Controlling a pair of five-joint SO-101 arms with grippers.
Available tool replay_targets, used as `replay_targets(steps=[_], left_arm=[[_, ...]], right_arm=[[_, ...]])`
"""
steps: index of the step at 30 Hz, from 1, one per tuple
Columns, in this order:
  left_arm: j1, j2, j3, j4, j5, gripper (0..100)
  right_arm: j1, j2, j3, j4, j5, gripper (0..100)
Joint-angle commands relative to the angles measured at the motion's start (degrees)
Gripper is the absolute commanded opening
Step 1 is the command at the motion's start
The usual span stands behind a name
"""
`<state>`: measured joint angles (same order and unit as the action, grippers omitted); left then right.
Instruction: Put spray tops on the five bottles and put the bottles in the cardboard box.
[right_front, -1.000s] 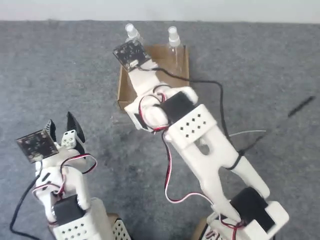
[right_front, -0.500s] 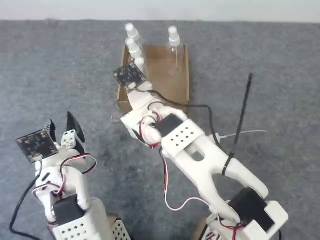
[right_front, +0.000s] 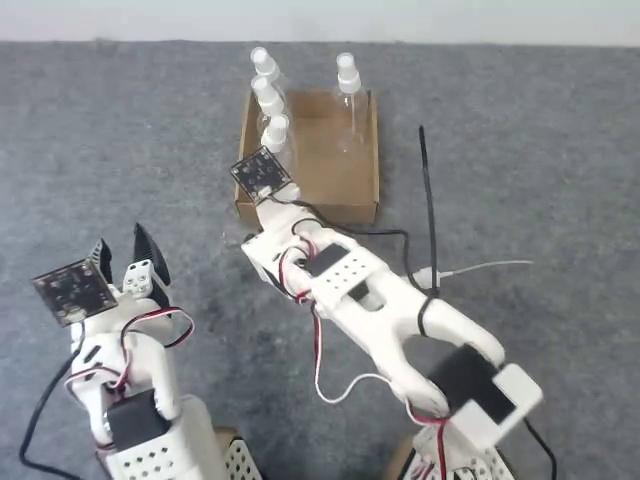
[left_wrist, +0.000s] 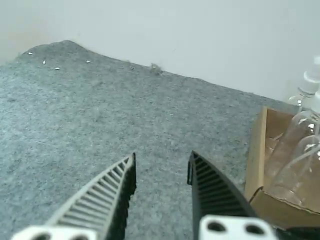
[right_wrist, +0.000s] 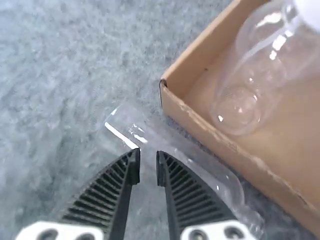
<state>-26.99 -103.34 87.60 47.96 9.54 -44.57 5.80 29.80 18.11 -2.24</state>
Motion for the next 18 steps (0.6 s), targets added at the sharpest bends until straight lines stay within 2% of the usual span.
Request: replay_targets(steps=[1, 18], left_arm=[[-0.35, -0.44, -0.75, 0.35, -0.26, 16], [-2.55, -0.44, -0.75, 0.26, 0.00, 16]], right_arm=[[0.66, 1.10, -5.98, -1.27, 0.70, 0.9], [2.07, 0.75, -6.33, -2.42, 0.70, 0.9]])
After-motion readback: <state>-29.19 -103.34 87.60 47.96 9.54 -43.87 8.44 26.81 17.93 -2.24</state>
